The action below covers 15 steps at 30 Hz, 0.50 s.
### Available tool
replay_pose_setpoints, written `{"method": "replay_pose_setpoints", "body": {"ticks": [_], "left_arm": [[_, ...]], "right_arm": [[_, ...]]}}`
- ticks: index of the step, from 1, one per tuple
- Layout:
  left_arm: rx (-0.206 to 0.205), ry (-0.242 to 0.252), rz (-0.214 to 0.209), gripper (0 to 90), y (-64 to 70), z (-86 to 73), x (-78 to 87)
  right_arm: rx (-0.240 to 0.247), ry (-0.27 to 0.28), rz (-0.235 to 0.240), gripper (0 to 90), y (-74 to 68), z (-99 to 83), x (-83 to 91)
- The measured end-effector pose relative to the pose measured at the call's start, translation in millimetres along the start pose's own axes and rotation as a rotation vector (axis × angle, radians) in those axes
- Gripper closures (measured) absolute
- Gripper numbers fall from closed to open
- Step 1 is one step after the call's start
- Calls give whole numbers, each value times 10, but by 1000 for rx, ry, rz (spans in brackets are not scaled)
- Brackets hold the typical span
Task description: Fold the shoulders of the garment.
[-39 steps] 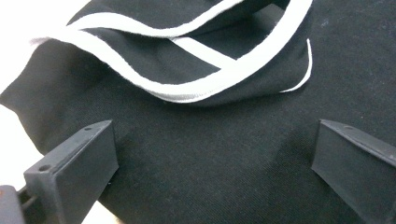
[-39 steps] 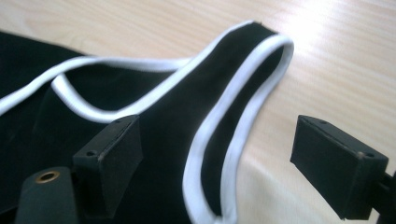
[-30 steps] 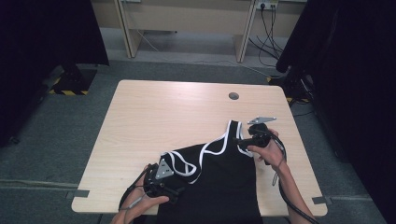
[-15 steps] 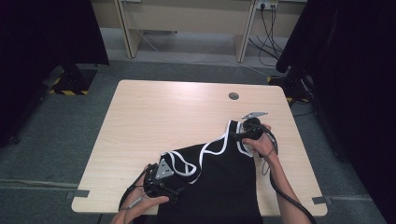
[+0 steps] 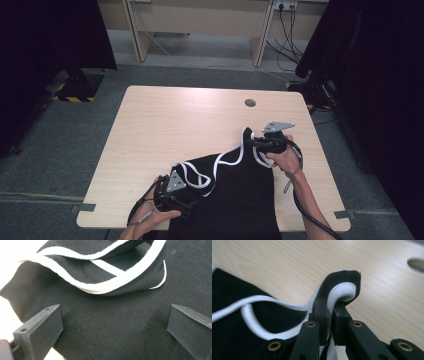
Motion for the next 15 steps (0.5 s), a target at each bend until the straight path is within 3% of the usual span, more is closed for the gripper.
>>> {"method": "replay_pose_setpoints", "body": {"ticks": [3,4,5,6,8,10,12,15], "left_arm": [[0,0,0,0,0,0,0],[0,0,0,0,0,0,0],[0,0,0,0,0,0,0],[0,0,0,0,0,0,0],[0,0,1,0,0,0,0],[0,0,1,0,0,0,0],[0,0,1,0,0,0,0],[0,0,1,0,0,0,0]], "right_arm": [[50,37,20,847,-213,-3,156],[50,37,20,847,-213,-3,156],[77,54,24,845,-340,-41,239],[77,54,24,845,-340,-41,239],[111,78,35,841,-508,-116,347],[121,82,44,827,-557,-145,377],[127,65,56,749,-658,-245,440],[121,60,64,737,-680,-318,515]]}}
Point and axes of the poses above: each handheld gripper's, and its own axes: x roughly backward along the jaws, z roughly out of its top, y roughly to its right, the point moved 4 cm from there along -x, roughly forward along the jaws, and after that the axes turned 2 degrees about y, right-handed, at the moved point
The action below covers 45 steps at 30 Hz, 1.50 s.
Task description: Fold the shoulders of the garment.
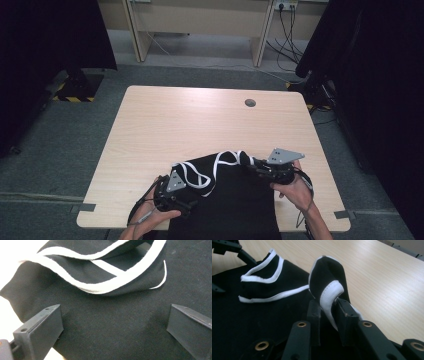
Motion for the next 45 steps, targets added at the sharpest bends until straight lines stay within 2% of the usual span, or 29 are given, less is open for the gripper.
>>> {"method": "replay_pose_setpoints", "body": {"ticks": [1,5,8,12,14,17,19,21,22,24,25,26,27,28,30,35,36,37,39,40,44,45], "left_arm": [[0,0,0,0,0,0,0],[0,0,0,0,0,0,0],[0,0,0,0,0,0,0],[0,0,0,0,0,0,0],[0,0,0,0,0,0,0],[0,0,0,0,0,0,0],[0,0,0,0,0,0,0],[0,0,0,0,0,0,0],[0,0,0,0,0,0,0],[0,0,0,0,0,0,0],[0,0,0,0,0,0,0],[0,0,0,0,0,0,0],[0,0,0,0,0,0,0],[0,0,0,0,0,0,0],[0,0,0,0,0,0,0],[0,0,0,0,0,0,0],[0,0,0,0,0,0,0],[0,0,0,0,0,0,0],[0,0,0,0,0,0,0],[0,0,0,0,0,0,0],[0,0,0,0,0,0,0],[0,0,0,0,0,0,0]], "right_arm": [[0,0,0,737,0,0,0],[-29,25,-7,636,7,-1,172],[-25,44,2,587,-28,43,288],[-23,14,-7,553,-68,28,321],[-55,-45,-15,500,-83,-44,220],[-79,-91,-14,433,-120,-101,62],[-88,-102,-15,418,-139,-110,6],[-83,-126,-12,392,-201,-118,-102],[-57,-156,-3,393,-273,-124,-211],[-42,-172,-2,415,-302,-131,-267],[4,-212,10,588,-340,-161,-364],[43,-235,25,664,-346,-181,-396],[43,-235,25,664,-346,-181,-396],[61,-252,42,803,-325,-195,-402],[73,-236,47,870,-294,-157,-332],[112,-171,29,882,-330,15,8],[112,-171,29,882,-330,15,8],[131,-158,33,883,-397,42,119],[144,-161,41,883,-443,31,158],[160,-171,54,882,-531,-32,203],[156,-192,64,869,-606,-169,212],[147,-195,70,831,-614,-206,205]]}}
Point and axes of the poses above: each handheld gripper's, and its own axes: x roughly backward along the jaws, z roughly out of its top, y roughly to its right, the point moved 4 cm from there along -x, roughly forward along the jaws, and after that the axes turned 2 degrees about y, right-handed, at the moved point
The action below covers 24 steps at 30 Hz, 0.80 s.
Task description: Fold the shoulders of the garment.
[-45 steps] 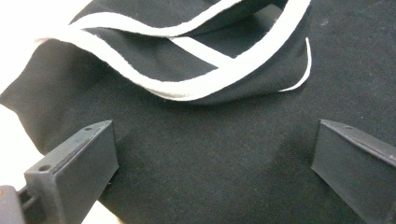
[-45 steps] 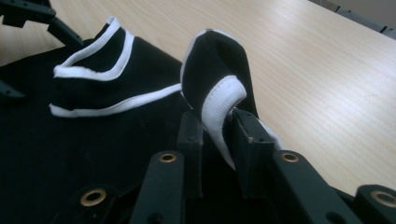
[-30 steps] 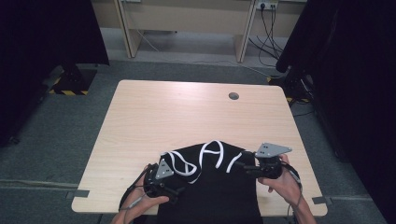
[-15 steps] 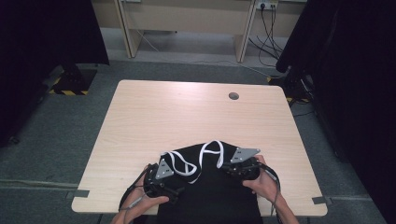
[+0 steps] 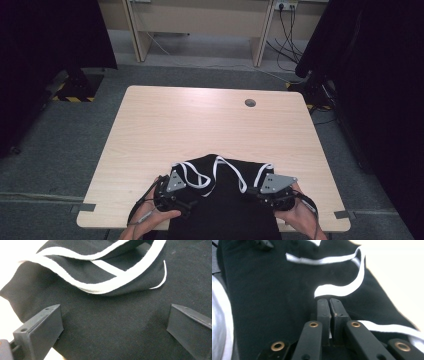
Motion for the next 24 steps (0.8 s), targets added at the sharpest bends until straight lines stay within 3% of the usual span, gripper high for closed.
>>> {"method": "replay_pose_setpoints", "body": {"ticks": [2,4,6,8,9,10,11,14,17,18,20,24], "left_arm": [[0,0,0,0,0,0,0],[0,0,0,0,0,0,0],[0,0,0,0,0,0,0],[0,0,0,0,0,0,0],[0,0,0,0,0,0,0],[0,0,-1,0,0,0,1],[0,-1,0,0,0,0,1],[0,0,-2,0,1,-1,1],[-1,0,-6,0,6,-10,12],[-1,0,-6,0,6,-10,12],[-2,1,-11,0,3,-14,17],[-11,-1,-19,0,-36,13,-12]], "right_arm": [[-64,-15,6,654,9,-71,-100],[-73,-18,10,622,18,-84,-123],[-135,47,20,545,88,-54,-103],[-179,75,4,503,157,-43,-69],[-179,75,4,503,157,-43,-69],[-206,67,-49,490,242,-76,-49],[-219,58,-69,490,288,-107,-54],[-232,-8,-126,482,391,-242,-134],[-258,-52,-114,457,425,-377,-243],[-286,-21,-108,459,447,-395,-257],[-299,-11,-111,461,464,-405,-255],[-315,-19,-140,420,549,-390,-291]]}}
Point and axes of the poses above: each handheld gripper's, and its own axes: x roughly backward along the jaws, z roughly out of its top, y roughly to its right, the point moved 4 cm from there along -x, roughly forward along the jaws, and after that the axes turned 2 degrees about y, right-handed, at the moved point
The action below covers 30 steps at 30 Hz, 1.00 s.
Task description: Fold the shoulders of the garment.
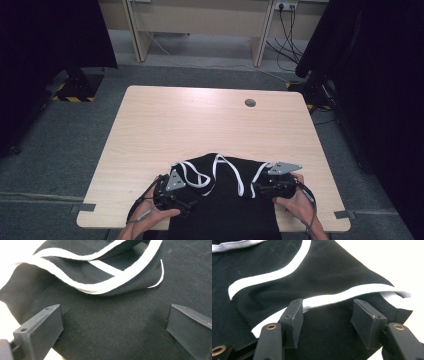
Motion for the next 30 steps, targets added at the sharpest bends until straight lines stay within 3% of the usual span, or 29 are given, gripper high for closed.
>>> {"method": "replay_pose_setpoints", "body": {"ticks": [2,8,15,30], "left_arm": [[-1,0,0,0,-33,24,-26],[-7,1,-10,0,-145,94,-102],[-1,1,-5,0,-236,165,-179],[53,23,-26,2,-362,221,-221]], "right_arm": [[-6,1,-4,420,25,17,-18],[-39,12,-36,419,269,123,-134],[-52,23,-48,427,422,196,-216],[-69,37,-64,431,585,274,-306]]}}
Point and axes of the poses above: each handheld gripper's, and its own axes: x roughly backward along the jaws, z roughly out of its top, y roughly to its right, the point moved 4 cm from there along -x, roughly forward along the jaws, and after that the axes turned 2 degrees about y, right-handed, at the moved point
